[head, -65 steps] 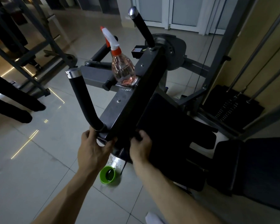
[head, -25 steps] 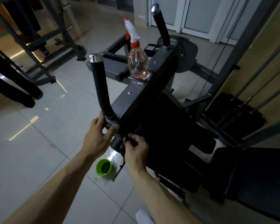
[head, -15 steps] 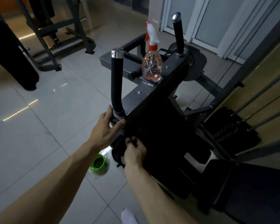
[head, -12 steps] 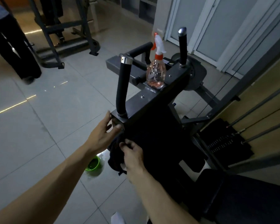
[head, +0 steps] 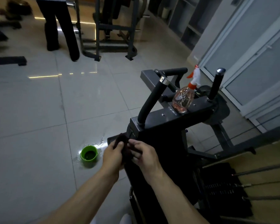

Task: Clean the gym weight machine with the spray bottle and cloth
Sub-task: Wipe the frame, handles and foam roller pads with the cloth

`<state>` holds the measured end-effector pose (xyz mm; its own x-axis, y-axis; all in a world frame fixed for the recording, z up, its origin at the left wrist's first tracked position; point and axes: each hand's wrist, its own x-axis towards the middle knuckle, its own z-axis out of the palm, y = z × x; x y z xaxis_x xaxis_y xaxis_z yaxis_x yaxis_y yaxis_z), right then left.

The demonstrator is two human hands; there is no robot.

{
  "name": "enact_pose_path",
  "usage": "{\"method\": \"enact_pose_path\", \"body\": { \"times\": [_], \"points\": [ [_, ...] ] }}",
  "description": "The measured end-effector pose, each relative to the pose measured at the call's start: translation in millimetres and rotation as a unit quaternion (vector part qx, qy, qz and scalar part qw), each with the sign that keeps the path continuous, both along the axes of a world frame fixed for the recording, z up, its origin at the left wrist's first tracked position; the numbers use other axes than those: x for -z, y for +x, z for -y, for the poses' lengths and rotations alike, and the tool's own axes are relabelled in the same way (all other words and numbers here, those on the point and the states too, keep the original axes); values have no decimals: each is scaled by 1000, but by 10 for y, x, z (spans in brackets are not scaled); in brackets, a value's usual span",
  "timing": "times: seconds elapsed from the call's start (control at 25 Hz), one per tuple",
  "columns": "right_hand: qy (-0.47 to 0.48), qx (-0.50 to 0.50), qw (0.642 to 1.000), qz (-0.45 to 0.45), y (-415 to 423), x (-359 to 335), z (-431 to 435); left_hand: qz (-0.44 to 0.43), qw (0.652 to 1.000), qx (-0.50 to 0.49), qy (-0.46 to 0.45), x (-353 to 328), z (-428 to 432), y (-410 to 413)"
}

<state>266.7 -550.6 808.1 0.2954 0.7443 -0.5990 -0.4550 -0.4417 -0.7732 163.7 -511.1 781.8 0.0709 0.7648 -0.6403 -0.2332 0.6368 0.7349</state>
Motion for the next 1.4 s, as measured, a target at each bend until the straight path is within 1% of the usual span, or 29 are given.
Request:
{"method": "enact_pose_path", "body": {
  "times": [0.08, 0.12, 0.16, 0.2, 0.28, 0.32, 0.36, 0.4, 0.44, 0.52, 0.6, 0.68, 0.72, 0.8, 0.88, 0.96, 1.04, 1.12, 1.2, 1.24, 1.32, 1.4],
  "points": [
    [-49, 27, 996, 72, 353, -21, 17, 8, 991, -127, -33, 7, -86, 95],
    [-77, 47, 991, 102, 540, 3, -4, 1, 983, -180, -31, 26, -142, 147],
    [-97, 48, 988, 107, 705, 25, -59, -11, 978, -205, -20, 65, -189, 228],
    [-110, 34, 989, 91, 825, 26, -140, -23, 979, -203, 0, 119, -230, 339],
    [-118, -31, 991, 55, 956, 63, -358, -38, 987, -151, 41, 259, -113, 664],
    [-118, -53, 990, 50, 956, 58, -472, -35, 989, -127, 63, 303, -11, 828],
    [-120, -55, 990, 57, 940, 63, -551, -33, 990, -111, 85, 325, 68, 960],
    [-126, -61, 988, 72, 928, 80, -604, -31, 988, -118, 98, 320, 130, 1048],
    [-135, -76, 983, 94, 934, 94, -630, -27, 984, -143, 101, 316, 140, 1095],
    [-161, -116, 972, 128, 979, 111, -648, -18, 981, -178, 69, 372, -59, 1084],
    [-181, -152, 962, 133, 1030, 108, -655, -36, 985, -163, 48, 413, -348, 998],
    [-190, -163, 959, 130, 1046, 108, -668, -38, 985, -160, 56, 415, -527, 925],
    [-191, -163, 959, 130, 1051, 113, -675, -41, 983, -166, 62, 399, -543, 934],
    [-188, -158, 959, 140, 1057, 177, -675, -74, 980, -163, 82, 442, -381, 960],
    [-175, -150, 960, 156, 1060, 241, -658, -64, 978, -146, 132, 478, -11, 1041],
    [-176, -139, 961, 164, 1054, 278, -651, -45, 978, -137, 153, 453, 102, 1043],
    [-176, -132, 962, 161, 1028, 256, -635, -51, 979, -144, 137, 498, -263, 969],
    [-178, -118, 965, 152, 1004, 226, -635, -49, 984, -137, 99, 518, -667, 877],
    [-182, -97, 966, 155, 967, 269, -636, -76, 987, -110, 86, 523, -755, 807],
    [-177, -85, 968, 156, 937, 276, -628, -82, 987, -95, 101, 541, -632, 808],
    [-174, -64, 971, 151, 894, 290, -634, -62, 985, -73, 145, 524, -222, 843],
    [-164, -29, 974, 151, 855, 299, -654, -60, 984, -51, 159, 516, -11, 858]
  ]
}}
